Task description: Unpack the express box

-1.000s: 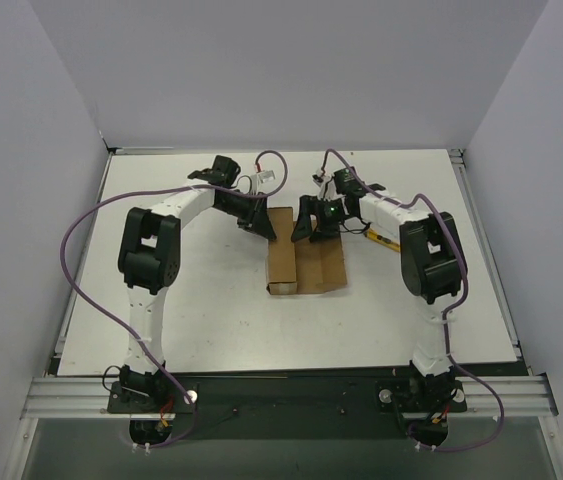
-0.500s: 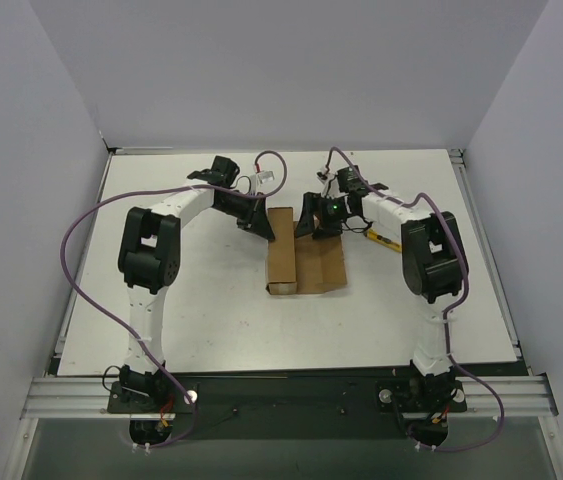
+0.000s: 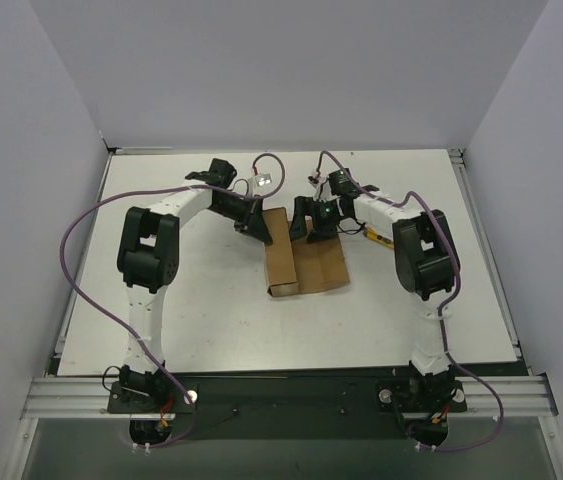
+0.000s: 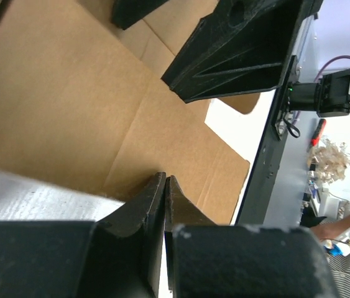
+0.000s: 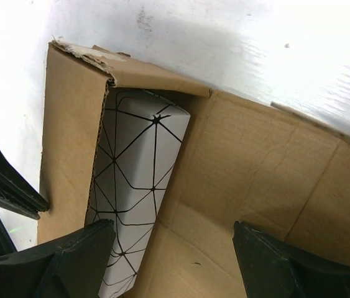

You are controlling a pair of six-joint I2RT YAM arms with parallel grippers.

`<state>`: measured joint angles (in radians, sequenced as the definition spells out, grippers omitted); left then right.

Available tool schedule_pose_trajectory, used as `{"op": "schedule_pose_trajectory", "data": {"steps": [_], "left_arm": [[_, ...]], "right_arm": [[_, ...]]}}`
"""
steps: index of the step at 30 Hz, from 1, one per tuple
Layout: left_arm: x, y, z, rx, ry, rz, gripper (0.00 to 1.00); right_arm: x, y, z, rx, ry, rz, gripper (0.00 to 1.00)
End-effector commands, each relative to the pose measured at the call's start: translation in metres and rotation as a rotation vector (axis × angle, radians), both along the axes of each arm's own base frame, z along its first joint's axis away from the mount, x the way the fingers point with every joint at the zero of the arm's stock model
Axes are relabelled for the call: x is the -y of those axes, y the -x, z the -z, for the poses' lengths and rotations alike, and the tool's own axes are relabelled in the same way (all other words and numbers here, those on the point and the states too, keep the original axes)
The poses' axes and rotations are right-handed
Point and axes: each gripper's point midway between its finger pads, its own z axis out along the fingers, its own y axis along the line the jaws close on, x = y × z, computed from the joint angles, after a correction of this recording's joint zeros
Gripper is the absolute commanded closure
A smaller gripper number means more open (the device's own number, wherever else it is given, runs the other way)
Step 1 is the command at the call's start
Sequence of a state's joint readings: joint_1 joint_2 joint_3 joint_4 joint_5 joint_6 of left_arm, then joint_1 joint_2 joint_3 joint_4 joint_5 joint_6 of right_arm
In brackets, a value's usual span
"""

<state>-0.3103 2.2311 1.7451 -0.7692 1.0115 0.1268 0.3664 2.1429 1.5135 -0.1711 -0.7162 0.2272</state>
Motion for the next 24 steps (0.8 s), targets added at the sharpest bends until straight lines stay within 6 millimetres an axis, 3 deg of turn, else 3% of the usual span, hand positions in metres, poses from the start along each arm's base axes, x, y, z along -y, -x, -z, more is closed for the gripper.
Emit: {"op": "schedule_pose_trajectory", "data": {"steps": [1,8,15,21,24], "left_arm": [[-0.005,0.018,0.031,-0.077,-0.036,0.033,0.89],[-0.006,0.017,0.031,-0.083,-0.019,0.032,0.89],[-0.018,0.012,0.027,-0.077,-0.011,0.013,0.89],[-0.026,0.010,0.017,-0.040,-0.011,0.015,0.89],[-0.029,0.015,0.014,-0.029,-0.018,0.023,0.89]], "right_arm": [[-0.030,0.010,0.004,-0.011,-0.062,-0.103,0.20],[-0.036,0.014,0.023,0.017,0.055,-0.116,0.20],[-0.036,0.031,0.025,0.056,0.105,-0.268,0.22],[0.013,0.031,0.047,0.104,0.375,-0.276,0.25],[0.036,0.025,0.048,0.142,0.473,-0.256,0.25]]}}
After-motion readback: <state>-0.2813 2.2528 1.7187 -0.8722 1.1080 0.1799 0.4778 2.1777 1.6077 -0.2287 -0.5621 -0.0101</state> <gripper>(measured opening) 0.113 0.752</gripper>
